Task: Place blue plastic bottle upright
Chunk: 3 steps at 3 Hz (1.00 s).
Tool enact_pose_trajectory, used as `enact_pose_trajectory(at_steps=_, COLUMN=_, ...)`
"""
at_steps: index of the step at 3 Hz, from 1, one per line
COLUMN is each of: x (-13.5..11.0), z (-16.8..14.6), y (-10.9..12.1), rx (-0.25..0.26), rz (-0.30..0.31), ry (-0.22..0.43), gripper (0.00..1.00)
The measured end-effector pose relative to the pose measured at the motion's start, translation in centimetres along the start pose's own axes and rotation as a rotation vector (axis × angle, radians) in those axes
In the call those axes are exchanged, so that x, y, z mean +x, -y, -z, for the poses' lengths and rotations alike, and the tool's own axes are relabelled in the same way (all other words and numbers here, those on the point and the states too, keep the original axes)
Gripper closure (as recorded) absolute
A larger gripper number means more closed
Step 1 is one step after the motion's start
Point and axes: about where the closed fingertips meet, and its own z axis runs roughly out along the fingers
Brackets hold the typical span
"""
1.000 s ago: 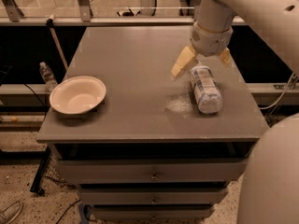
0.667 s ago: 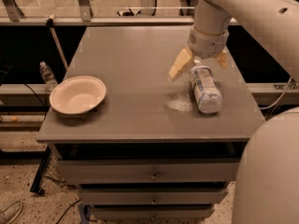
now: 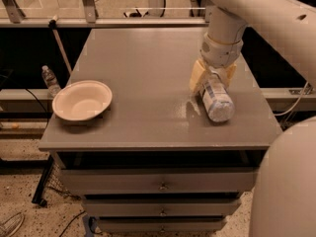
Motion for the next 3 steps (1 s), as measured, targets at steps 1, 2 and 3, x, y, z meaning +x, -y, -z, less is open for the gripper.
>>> enact_pose_trajectory(at_steps=1, x=0.25, z=-0.33, y=0.02, rx=-0.002, rz=0.005, ry=-0.007, gripper=0.56)
enact_pose_trajectory(at_steps=2, x=0.28, z=-0.68, y=-0.21, rx=-0.001, rz=0.023, ry=-0.015, gripper=0.80)
enact_pose_trajectory(at_steps=3, x=0.28, z=-0.60, y=-0.22, rx=-0.001, rz=0.023, ry=-0.015, gripper=1.00)
